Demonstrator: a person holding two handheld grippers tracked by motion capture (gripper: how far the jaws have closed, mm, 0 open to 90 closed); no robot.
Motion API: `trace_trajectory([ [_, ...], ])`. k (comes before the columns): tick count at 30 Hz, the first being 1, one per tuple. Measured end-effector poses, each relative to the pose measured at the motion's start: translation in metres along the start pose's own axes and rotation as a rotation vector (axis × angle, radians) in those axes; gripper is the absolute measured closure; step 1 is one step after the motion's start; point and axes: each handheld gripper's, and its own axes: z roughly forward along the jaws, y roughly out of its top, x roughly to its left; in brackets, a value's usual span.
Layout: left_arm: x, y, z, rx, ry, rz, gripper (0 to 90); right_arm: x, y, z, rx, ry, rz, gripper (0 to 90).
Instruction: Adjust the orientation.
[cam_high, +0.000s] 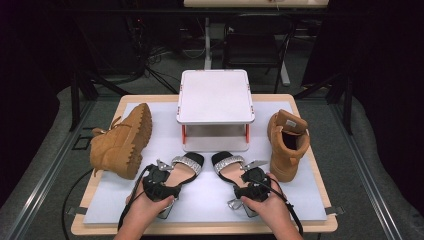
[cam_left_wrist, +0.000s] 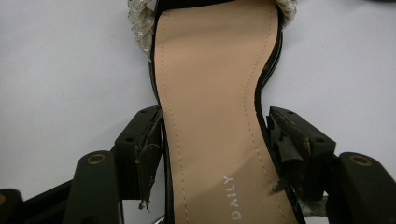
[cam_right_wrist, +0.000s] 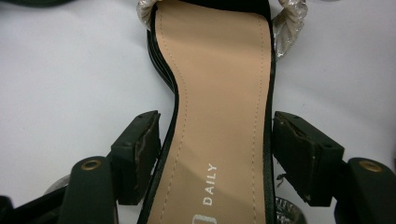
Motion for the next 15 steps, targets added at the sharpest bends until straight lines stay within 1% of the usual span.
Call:
trace_trajectory([
  [2,-0.0003,0.0001,-0.0001,0.002,0.003,0.0,36.8,0.0001,0.0002,0.0002,0.005,0.003,0.004,34.1],
  [6,-0.0004,0.0008,0.0001,0.007,0.005,-0.002,36.9,0.0015,-0.0001,0.001,0.01,-0.015,-0.005,34.7],
  [9,-0.0006,0.0023,0.0002,0.02,0.004,-0.002,37.1,0.0019,-0.0001,0.0012,0.012,-0.018,-0.002,35.0],
  [10,-0.0004,0.0034,0.0,0.03,0.003,0.003,37.1,0.0019,-0.0002,0.0014,0.012,-0.018,0.0,34.9],
  [13,0.0002,0.0048,0.0003,0.039,0.001,0.008,37.1,0.0019,-0.0001,0.0022,0.01,-0.012,0.007,34.9],
  [15,-0.0014,0.0046,0.0011,0.039,0.01,0.014,36.4,0.0016,0.0001,0.0024,0.015,-0.017,0.007,34.8],
])
